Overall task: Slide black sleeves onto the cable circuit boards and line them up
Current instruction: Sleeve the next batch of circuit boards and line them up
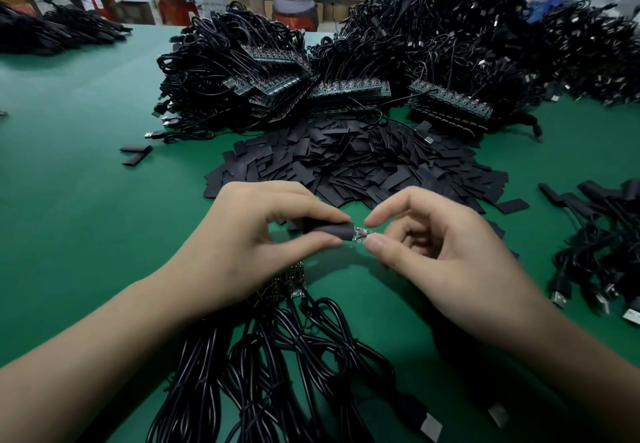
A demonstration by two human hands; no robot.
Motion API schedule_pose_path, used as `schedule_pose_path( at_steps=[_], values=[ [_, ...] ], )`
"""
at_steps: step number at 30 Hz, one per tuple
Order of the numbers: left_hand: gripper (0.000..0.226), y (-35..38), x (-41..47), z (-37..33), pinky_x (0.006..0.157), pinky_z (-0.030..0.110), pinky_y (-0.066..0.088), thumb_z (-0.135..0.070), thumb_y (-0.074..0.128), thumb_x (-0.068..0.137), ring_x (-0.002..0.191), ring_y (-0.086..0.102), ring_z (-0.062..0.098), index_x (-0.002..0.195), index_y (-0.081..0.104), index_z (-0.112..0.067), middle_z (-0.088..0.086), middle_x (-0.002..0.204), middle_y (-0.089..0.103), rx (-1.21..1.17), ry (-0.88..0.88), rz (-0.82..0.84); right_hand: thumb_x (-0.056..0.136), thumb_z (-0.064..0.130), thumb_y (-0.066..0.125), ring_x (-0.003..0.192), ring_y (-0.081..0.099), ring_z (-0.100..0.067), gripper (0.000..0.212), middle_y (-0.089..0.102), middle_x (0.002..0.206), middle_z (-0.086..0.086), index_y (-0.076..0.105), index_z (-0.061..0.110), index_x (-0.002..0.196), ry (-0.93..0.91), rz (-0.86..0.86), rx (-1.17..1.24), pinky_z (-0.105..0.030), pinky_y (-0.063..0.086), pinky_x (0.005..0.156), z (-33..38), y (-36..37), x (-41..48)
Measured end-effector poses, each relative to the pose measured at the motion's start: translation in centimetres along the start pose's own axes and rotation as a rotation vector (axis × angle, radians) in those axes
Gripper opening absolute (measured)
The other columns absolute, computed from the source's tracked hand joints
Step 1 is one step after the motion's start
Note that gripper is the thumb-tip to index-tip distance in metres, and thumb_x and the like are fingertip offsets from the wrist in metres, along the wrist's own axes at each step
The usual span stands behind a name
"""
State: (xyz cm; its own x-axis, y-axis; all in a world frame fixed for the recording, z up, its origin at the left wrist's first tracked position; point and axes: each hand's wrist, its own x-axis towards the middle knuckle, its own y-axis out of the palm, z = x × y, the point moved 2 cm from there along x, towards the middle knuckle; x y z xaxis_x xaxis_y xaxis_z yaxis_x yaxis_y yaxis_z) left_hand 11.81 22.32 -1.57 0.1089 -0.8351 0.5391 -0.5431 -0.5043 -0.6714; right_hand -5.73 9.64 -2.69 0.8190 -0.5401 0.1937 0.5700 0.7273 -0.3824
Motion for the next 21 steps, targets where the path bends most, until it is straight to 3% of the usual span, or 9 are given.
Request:
schedule_pose_path(
  at_steps=[7,10,21],
  values=[
    [0.021,0.15,0.04,0.3,0.078,0.022,0.054,-0.029,0.078,0.082,0.085,0.071,0.011,0.103,0.079,-0.026,-0.013,0.089,0.075,-0.13,-0.086,-0.017,0.087,0.012,0.078,0.069,0.07,-0.009,0.015,0.072,0.072,0.01,0.072,0.025,0.082,-0.145,-0.108,-0.144,-0.015,0.052,0.066,0.83,-0.27,-0.25],
    [0.021,0.37,-0.03,0.2,0.08,0.017,0.052,-0.029,0.077,0.083,0.085,0.072,0.01,0.104,0.079,-0.025,-0.01,0.089,0.076,-0.137,-0.072,0.021,0.086,0.012,0.08,0.07,0.071,-0.011,0.016,0.072,0.072,0.009,0.073,0.026,0.082,-0.188,-0.12,-0.172,-0.02,0.054,0.066,0.88,0.03,-0.37],
    [0.02,0.26,0.12,-0.13,0.079,0.017,0.052,-0.021,0.077,0.085,0.078,0.073,0.008,0.104,0.079,-0.014,-0.01,0.083,0.076,-0.164,-0.027,-0.017,0.086,0.018,0.08,0.07,0.072,-0.01,0.008,0.073,0.073,0.01,0.075,0.023,0.082,-0.277,-0.18,-0.222,-0.029,0.054,0.065,0.89,0.06,-0.49]
  ],
)
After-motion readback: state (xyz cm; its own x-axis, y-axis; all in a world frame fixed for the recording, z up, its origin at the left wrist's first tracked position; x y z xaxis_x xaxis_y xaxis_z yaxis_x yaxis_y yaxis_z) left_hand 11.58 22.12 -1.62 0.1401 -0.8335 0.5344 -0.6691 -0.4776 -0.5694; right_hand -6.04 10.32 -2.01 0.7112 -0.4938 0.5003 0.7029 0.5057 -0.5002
